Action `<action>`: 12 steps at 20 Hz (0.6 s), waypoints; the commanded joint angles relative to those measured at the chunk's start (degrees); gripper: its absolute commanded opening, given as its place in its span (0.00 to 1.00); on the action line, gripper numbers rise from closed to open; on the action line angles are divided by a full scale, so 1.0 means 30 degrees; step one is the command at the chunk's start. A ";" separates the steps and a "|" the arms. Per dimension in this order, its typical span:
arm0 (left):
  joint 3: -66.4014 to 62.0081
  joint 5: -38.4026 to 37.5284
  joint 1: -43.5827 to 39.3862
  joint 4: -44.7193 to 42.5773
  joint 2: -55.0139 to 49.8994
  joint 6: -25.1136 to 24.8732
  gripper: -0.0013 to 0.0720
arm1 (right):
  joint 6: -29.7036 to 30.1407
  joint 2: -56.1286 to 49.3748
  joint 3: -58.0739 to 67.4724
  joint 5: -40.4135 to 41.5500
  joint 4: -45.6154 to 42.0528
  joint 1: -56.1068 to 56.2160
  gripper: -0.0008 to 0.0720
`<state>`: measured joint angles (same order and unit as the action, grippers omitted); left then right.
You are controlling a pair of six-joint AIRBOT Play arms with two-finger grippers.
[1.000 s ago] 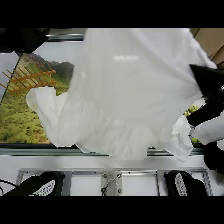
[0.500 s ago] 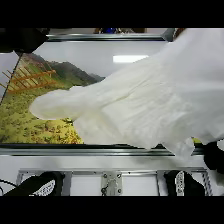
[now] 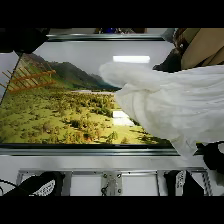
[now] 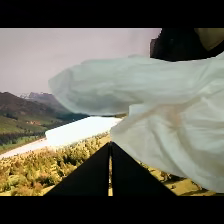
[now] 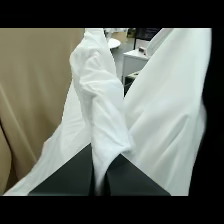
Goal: Fold the clothes and pants, and hang the long-sleeved shirts on hangers.
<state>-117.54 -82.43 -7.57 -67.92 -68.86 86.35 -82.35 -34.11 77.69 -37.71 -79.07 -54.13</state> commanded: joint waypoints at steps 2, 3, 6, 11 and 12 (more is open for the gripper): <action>-0.0015 -0.0036 0.0022 0.0007 0.0015 -0.0022 0.04 | -0.1450 -0.2361 0.3461 0.0117 -0.1479 -0.0401 0.02; -0.0015 -0.0044 0.0022 0.0007 0.0015 -0.0022 0.04 | -0.1647 -0.2914 0.4189 0.0073 -0.1734 -0.0401 0.02; -0.0015 -0.0299 0.0015 0.0022 0.0015 -0.0022 0.04 | -0.1639 -0.4146 0.5960 -0.0058 -0.1953 -0.0401 0.02; -0.0015 -0.0816 0.0015 0.0015 0.0015 -0.0022 0.04 | -0.1632 -0.4750 0.6863 0.0590 -0.2302 -0.0401 0.02; -0.0015 -0.0794 0.0015 0.0022 0.0015 -0.0015 0.04 | -0.1639 -0.4750 0.6863 0.1115 -0.2288 -0.0401 0.02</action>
<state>-117.54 -84.27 -7.57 -67.88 -68.86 86.26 -87.02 -47.46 96.92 -37.01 -85.17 -55.29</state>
